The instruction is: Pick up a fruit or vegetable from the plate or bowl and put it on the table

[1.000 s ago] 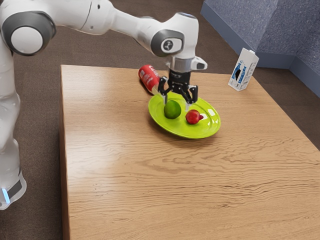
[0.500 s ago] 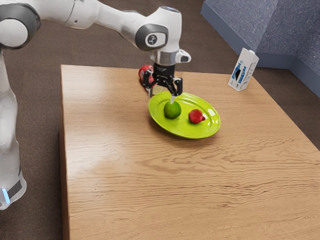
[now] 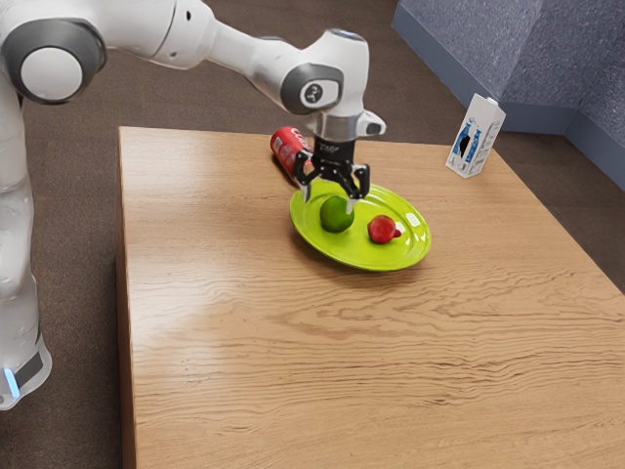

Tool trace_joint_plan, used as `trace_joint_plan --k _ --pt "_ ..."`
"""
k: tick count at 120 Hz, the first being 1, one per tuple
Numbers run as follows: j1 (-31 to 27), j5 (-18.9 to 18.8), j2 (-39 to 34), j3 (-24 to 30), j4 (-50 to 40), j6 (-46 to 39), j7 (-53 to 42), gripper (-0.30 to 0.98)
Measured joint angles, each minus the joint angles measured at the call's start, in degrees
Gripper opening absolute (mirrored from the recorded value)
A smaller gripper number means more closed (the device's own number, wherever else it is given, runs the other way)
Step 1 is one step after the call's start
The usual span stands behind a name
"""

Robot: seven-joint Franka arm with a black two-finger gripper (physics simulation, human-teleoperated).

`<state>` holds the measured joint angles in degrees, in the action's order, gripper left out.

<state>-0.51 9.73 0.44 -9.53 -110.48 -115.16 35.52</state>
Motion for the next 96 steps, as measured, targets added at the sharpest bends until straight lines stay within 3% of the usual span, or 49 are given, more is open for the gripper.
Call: trace_joint_plan --k 40,79,96 --pt "0.5 1.0 1.0 0.0 0.1 -0.4 -0.1 0.69" --pt "-4.6 1.0 3.3 -0.1 2.3 -0.5 -0.5 0.69" --pt "-3.8 1.0 3.7 0.0 2.5 -0.5 -0.6 0.69"
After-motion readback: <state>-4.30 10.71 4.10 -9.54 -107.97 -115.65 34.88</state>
